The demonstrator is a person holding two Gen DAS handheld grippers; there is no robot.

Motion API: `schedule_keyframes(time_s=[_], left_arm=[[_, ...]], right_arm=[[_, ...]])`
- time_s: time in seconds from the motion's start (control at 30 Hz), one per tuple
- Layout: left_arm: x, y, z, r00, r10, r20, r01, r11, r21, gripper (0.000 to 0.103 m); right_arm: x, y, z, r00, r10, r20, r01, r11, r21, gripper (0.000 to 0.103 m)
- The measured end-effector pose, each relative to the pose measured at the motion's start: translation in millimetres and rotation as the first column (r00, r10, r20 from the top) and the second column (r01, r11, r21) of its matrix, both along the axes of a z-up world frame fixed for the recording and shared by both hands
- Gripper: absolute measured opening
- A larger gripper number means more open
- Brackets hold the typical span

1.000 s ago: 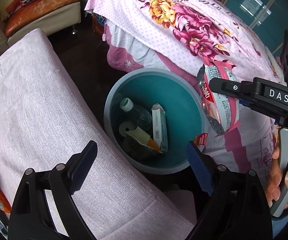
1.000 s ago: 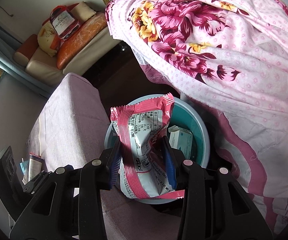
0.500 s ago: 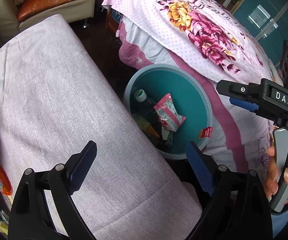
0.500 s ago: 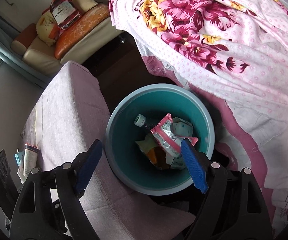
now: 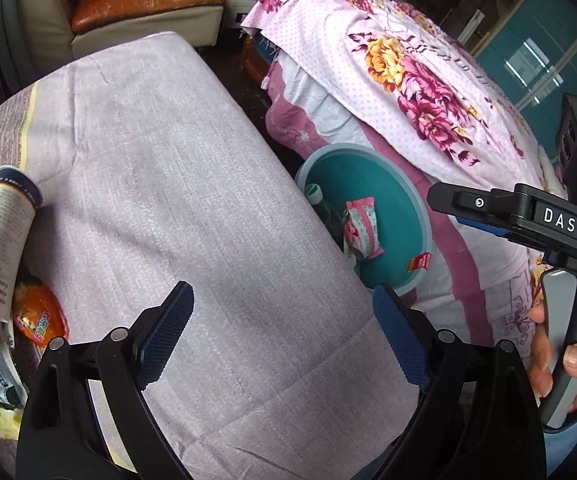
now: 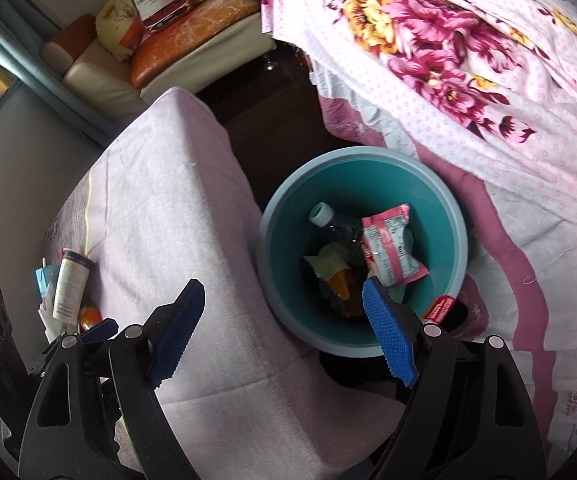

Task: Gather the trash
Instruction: 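Move both open tools back toward the trash on the bed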

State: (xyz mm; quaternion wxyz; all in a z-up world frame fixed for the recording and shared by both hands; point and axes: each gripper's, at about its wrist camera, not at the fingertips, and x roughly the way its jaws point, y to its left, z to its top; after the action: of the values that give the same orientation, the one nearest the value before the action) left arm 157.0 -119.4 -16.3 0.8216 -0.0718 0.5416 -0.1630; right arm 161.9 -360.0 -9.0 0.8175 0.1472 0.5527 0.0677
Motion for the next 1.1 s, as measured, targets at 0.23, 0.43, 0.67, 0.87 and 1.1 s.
schedule_keyframes(time_s=[0.23, 0.43, 0.67, 0.87, 1.1], left_arm=[[-15, 43, 10, 0.997, 0.067, 0.027, -0.066, 0.998, -0.022, 0.091], [-29, 84, 19, 0.992, 0.113, 0.051, -0.112, 0.993, -0.035, 0.092], [-44, 144, 28, 0.978, 0.194, 0.077, -0.191, 0.980, -0.045, 0.092], [-55, 210, 38, 0.950, 0.290, 0.119, -0.288, 0.957, -0.033, 0.092], [-56, 280, 23, 0.916, 0.388, 0.105, -0.392, 0.920, 0.016, 0.092]], right_arm=[[-8, 45, 10, 0.998, 0.066, 0.005, -0.066, 0.998, -0.014, 0.077], [-10, 90, 18, 0.991, 0.135, 0.006, -0.135, 0.991, -0.026, 0.077], [-7, 147, 18, 0.974, 0.226, -0.011, -0.226, 0.974, -0.029, 0.077], [0, 193, 14, 0.955, 0.294, -0.033, -0.294, 0.956, -0.007, 0.077], [13, 242, 6, 0.939, 0.340, -0.047, -0.340, 0.940, 0.004, 0.077]])
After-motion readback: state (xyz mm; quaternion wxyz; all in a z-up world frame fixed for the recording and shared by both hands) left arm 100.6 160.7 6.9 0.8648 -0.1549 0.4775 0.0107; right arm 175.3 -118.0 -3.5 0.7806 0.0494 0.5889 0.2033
